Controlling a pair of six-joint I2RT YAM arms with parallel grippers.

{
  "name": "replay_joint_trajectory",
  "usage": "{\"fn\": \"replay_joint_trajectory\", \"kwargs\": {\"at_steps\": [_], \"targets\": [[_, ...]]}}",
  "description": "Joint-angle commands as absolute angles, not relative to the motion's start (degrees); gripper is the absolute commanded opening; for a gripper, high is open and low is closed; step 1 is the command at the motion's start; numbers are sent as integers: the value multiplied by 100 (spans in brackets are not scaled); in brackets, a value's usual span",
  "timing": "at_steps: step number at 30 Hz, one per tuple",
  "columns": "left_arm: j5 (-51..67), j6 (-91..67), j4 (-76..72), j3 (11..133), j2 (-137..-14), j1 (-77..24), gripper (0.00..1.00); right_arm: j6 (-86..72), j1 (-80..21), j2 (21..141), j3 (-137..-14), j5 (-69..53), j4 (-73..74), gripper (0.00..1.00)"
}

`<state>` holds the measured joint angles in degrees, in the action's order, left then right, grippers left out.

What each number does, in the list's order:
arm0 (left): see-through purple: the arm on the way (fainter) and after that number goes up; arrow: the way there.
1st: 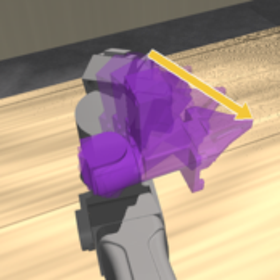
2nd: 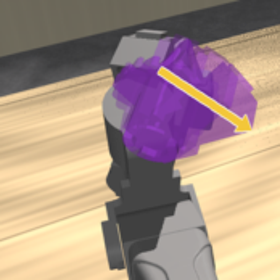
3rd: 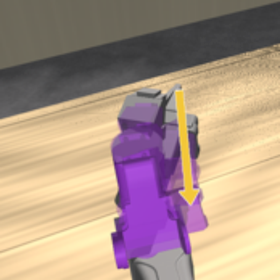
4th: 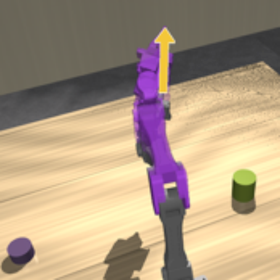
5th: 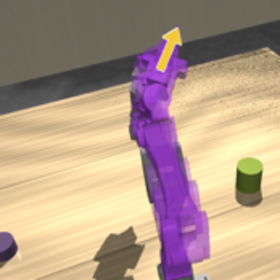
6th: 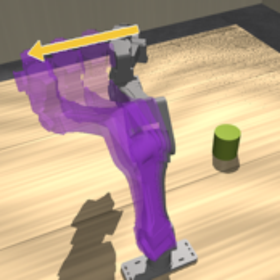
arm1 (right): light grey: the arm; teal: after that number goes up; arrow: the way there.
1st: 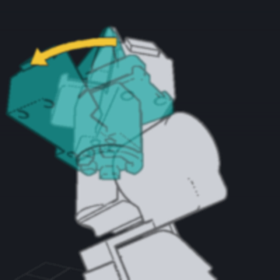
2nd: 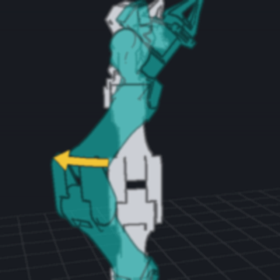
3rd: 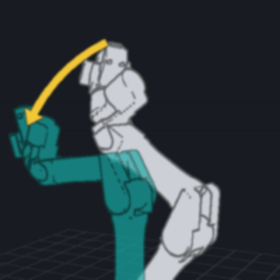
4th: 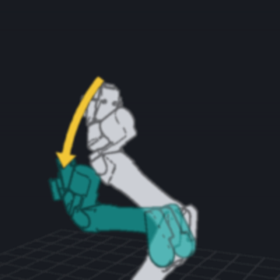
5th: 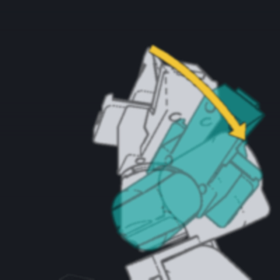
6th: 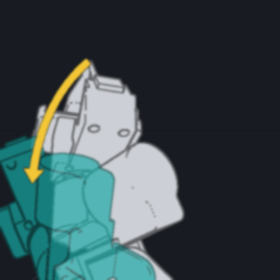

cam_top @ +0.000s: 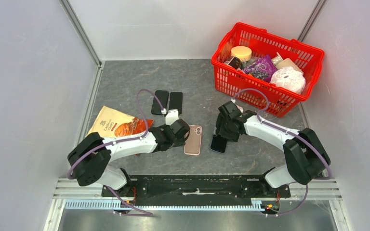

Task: Put the phone into the phone case

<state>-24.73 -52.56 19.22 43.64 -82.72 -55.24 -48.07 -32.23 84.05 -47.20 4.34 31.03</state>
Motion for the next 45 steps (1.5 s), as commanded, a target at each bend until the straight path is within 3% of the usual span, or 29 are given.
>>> {"fn": "replay_joint_trajectory", "kwargs": {"at_steps": [1,16,21,31,39,45], "targets": [[-2210,-4992,1599,4395,-8135,-5251,46,-4954,-3540,8305,-5378,244,3164,41],[-1793,-5122,1248,4026,-8164,-4888,39,-5134,-4731,9717,-6612,1023,3237,47],[-1749,-5124,1161,3947,-8142,-4869,39,-5172,-4924,10040,-6802,1154,3191,57],[-1527,-5054,933,3947,-8357,-4869,37,-5190,-4978,9933,-6828,1171,3120,91],[-1443,-5019,861,4000,-8499,-4869,36,-5214,-4876,9672,-6588,1004,3049,95],[-1415,-4944,853,4073,-8631,-4869,33,-5187,-4711,8975,-5657,774,2525,86]]}}
